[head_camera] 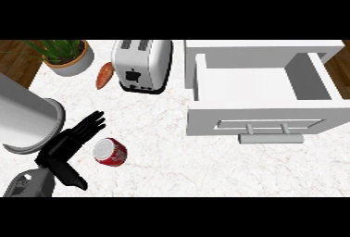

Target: Pick up the can, place it into the drawer and close the drawer

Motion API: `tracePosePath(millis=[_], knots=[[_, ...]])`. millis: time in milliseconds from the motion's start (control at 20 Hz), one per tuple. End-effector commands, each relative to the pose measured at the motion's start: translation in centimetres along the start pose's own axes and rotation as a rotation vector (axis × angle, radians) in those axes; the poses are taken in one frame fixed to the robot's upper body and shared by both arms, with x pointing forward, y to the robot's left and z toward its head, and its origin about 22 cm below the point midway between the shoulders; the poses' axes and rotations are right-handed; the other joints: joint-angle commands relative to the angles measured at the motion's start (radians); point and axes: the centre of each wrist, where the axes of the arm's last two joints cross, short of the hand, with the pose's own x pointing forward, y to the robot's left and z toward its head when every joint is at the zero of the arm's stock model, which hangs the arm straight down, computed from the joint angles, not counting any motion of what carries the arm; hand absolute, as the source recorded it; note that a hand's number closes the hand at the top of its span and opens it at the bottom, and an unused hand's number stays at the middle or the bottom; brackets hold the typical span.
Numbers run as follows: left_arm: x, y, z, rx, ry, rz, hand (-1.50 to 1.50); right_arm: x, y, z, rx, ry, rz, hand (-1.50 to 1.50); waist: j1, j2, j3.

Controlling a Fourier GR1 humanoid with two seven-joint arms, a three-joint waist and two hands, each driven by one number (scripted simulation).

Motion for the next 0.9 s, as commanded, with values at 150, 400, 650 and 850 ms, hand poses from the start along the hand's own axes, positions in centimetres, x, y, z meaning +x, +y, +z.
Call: tracePosePath(millis=[150,400,650,850], knots=[[-4.3,-0.4,-0.5,-0.007,0.034,0.012,-1.50,1.4,-0.5,-0.9,0.003,-0.008,0.009,-1.50,-0.001,0.002,-0.001],[-4.1,-0.3,-2.7,0.002,0.047,0.061,-1.50,-0.3,-0.1,2.0,0.008,-0.009,-0.006,-1.50,-0.007,0.000,0.000],[-6.9,-0.6,-0.2,-0.022,0.060,0.091,-1.50,1.3,0.7,0.0,0.008,-0.003,0.007,-1.50,-0.003,0.002,-0.001],[-6.9,-2.1,-2.9,-0.027,0.056,0.107,-1.50,2.0,-0.2,0.8,0.004,-0.001,-0.001,-1.50,-0.007,0.001,-0.001]])
